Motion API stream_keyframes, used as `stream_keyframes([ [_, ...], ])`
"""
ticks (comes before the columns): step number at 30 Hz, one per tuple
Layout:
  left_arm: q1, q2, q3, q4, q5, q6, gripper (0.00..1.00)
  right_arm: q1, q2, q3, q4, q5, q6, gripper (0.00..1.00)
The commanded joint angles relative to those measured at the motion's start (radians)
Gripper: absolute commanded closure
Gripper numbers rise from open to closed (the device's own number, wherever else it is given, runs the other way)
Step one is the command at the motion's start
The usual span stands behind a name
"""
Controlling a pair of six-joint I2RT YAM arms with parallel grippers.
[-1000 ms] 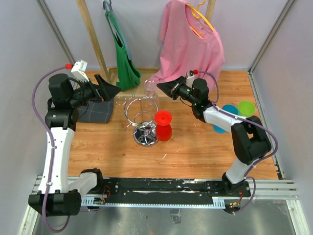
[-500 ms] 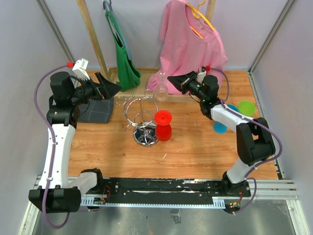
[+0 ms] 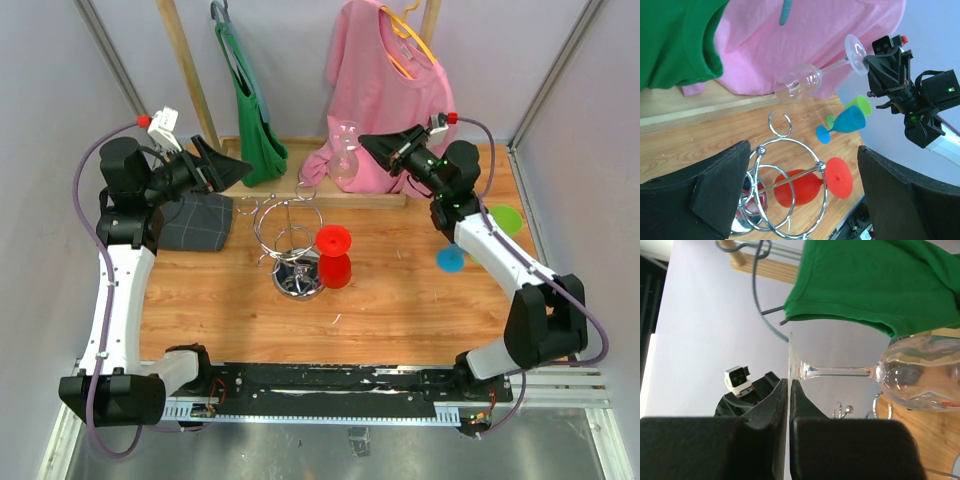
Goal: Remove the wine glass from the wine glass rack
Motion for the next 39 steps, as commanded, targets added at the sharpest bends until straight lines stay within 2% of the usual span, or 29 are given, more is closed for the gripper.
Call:
stream_keyframes([
  [1,-0.001,-0.004,0.042,0.087,0.066,-0.064,0.07,-0.014,-0.099,0.069,-0.018,-0.047,-0.027,0.99],
  [10,-0.038,-0.015,0.03,0.144,0.091,-0.111,0.07,-0.015,-0.223,0.042,-0.049,-0.064,-0.003,0.99],
  [16,-0.1,-0.011,0.007,0.227,0.091,-0.177,0.07,-0.014,-0.291,0.009,-0.055,-0.062,0.012,0.99],
  [20,-0.145,0.008,-0.015,0.325,0.086,-0.254,0.07,-0.015,-0.317,0.006,-0.018,-0.059,0.043,0.99],
  [28,-0.199,0.033,-0.034,0.431,0.092,-0.307,0.07,-0.014,-0.356,-0.016,0.114,-0.082,0.104,0.99],
  [39,-0.263,0.04,-0.078,0.516,0.115,-0.338,0.07,-0.015,-0.467,-0.109,0.134,-0.077,0.091,0.99],
])
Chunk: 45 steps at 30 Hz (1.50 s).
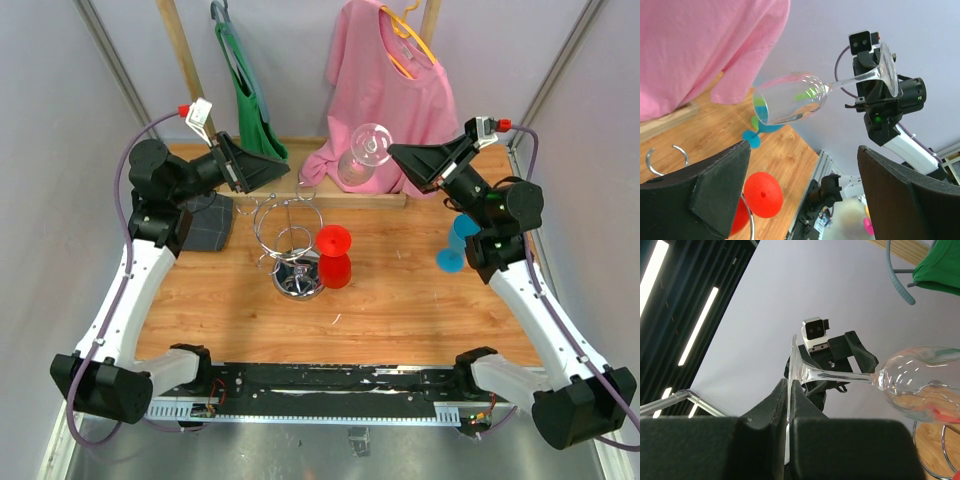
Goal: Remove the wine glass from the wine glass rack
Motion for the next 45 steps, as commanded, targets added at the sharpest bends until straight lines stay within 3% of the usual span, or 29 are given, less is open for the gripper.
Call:
stream_keyframes([
  [1,-0.038,0.007,-0.024,0.09,0.025,-0.034,0.07,-0.013,-0.047,-0.015,0.09,0.004,0.005,0.99],
  [6,-0.097,0.019,0.006,0.111,0.028,0.081,0.06,-0.013,-0.059,-0.02,0.077,0.006,-0.003,0.99],
  [13,-0.225,-0.011,0.076,-0.073,-0.1,0.524,0.05,-0.011,-0.073,-0.052,0.073,0.019,-0.004,0.99],
  [17,-0.326,-0.057,0.051,-0.08,-0.219,0.777,0.04,-0.011,-0.076,-0.057,0.073,0.023,-0.004,0.99],
  [25,-0.458,-0.108,-0.065,-0.022,-0.369,1.128,0.04,-0.012,-0.071,-0.042,0.071,0.023,-0.004,0.99],
  [34,-0.567,-0.067,-0.115,0.09,-0.445,1.271,0.04,-0.012,-0.073,-0.044,0.068,0.023,-0.008,0.99],
  [45,-0.59,0.022,-0.112,0.178,-0.521,1.302,0.01,-0.012,-0.09,-0.046,0.059,0.025,-0.012,0.99],
])
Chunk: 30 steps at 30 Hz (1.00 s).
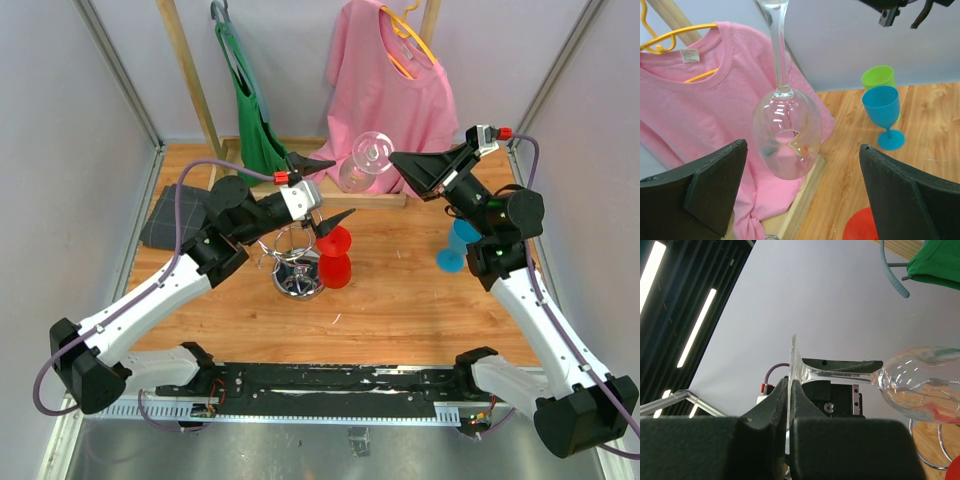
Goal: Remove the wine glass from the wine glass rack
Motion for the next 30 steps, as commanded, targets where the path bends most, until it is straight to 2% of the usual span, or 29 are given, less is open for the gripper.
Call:
stream_keyframes([
  [1,-0.014,0.013,0.003,0.083,-0.052,0.035,0.01,-0.013,-0.042,0.011,0.064,0.019,-0.01,0.99],
  [14,-0.032,0.054,-0.043,0.157,-0.062,0.094,0.01,-0.012,-0.053,0.021,0.062,0.012,-0.003,0.99],
  [22,-0.055,0.073,-0.113,0.275,-0.107,0.17,0.01,-0.012,-0.062,0.02,0.059,0.01,-0.001,0.99],
  [30,-0.057,0.118,-0.084,0.324,-0.132,0.17,0.01,-0.011,-0.069,0.027,0.051,0.005,-0.004,0.99],
])
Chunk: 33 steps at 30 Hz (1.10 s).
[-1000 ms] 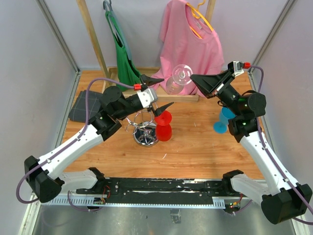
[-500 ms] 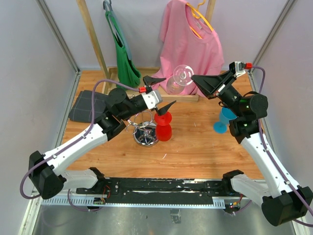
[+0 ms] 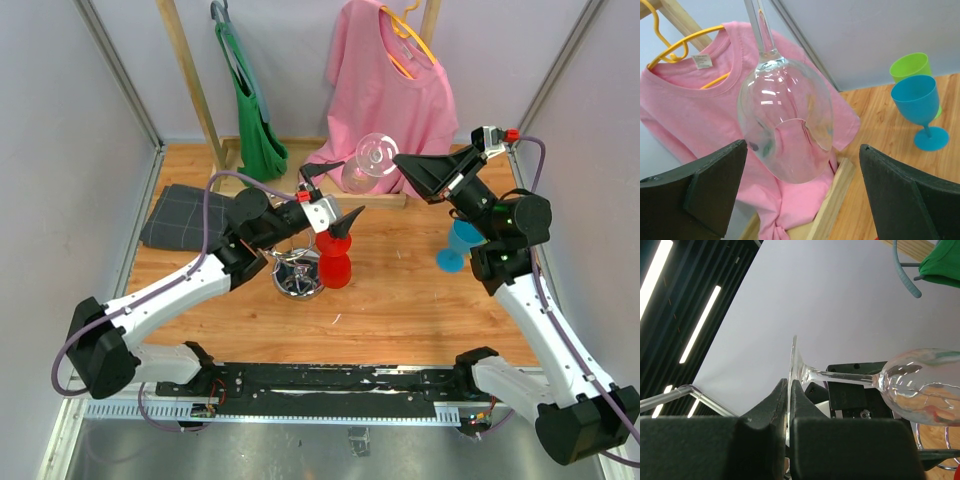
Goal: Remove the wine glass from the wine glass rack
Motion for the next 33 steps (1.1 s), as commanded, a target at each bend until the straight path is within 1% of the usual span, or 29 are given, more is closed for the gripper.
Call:
stream_keyframes([
  [1,-0.011,0.029,0.029,0.08,-0.03,0.008,0.01,-0.012,-0.031,0.027,0.057,0.005,-0.004,0.99],
  [15,-0.013,0.092,0.117,0.103,-0.031,-0.035,0.01,-0.011,-0.064,0.023,0.03,0.001,-0.011,0.99],
  [33,-0.056,0.126,0.14,0.115,-0.012,-0.019,0.01,-0.012,-0.095,0.012,0.02,0.003,-0.014,0.99],
])
